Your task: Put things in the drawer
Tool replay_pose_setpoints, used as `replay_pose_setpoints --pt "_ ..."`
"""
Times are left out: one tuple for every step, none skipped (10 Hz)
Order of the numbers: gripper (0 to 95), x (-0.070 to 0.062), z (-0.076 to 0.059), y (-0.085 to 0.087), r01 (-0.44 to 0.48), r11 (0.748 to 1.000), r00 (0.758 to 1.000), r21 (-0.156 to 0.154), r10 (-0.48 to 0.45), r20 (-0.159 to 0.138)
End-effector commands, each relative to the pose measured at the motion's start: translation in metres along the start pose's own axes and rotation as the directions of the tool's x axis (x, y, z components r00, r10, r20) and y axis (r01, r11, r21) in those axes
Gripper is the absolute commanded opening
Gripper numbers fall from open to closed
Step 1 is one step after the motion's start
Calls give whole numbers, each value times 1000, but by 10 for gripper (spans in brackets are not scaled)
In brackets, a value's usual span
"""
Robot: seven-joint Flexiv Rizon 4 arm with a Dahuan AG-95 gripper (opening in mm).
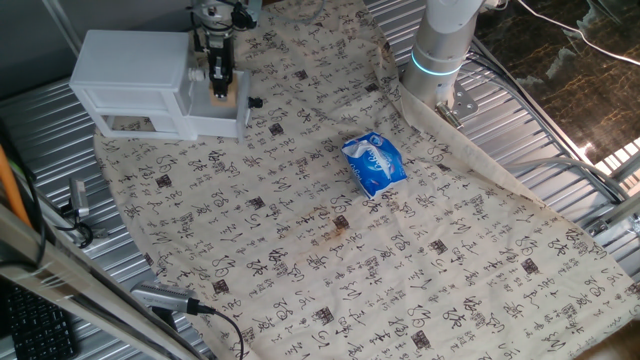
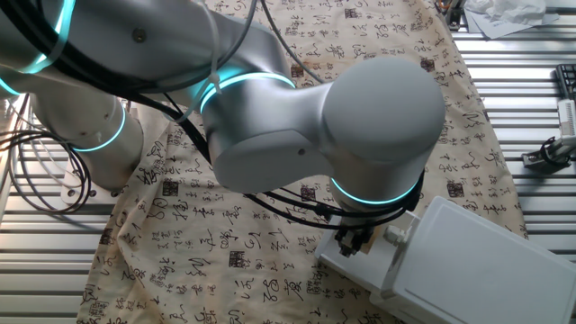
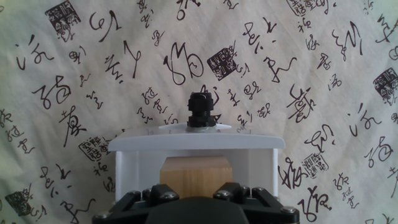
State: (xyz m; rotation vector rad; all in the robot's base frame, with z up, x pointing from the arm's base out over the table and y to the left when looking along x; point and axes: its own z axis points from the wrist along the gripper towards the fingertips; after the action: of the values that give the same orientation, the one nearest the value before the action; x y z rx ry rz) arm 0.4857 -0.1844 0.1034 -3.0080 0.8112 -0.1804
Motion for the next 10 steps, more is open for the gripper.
replay_pose_setpoints --pt "380 0 0 0 -11 1000 1000 -4 11 -2" --pt "380 0 0 0 -12 1000 1000 -4 12 -2" --pt "380 0 0 0 -16 1000 1000 -6 16 -2" --pt "380 0 0 0 -21 1000 1000 -8 21 -2" --pt "380 0 0 0 -22 1000 1000 -9 22 -2" --pt "380 0 0 0 -22 1000 1000 -13 22 1" --pt "380 0 0 0 -23 1000 1000 -17 23 4" --pt "380 0 0 0 -27 999 1000 -22 27 13" --pt "380 0 0 0 -30 999 999 -25 30 17" --pt "380 0 0 0 -33 999 999 -29 34 22"
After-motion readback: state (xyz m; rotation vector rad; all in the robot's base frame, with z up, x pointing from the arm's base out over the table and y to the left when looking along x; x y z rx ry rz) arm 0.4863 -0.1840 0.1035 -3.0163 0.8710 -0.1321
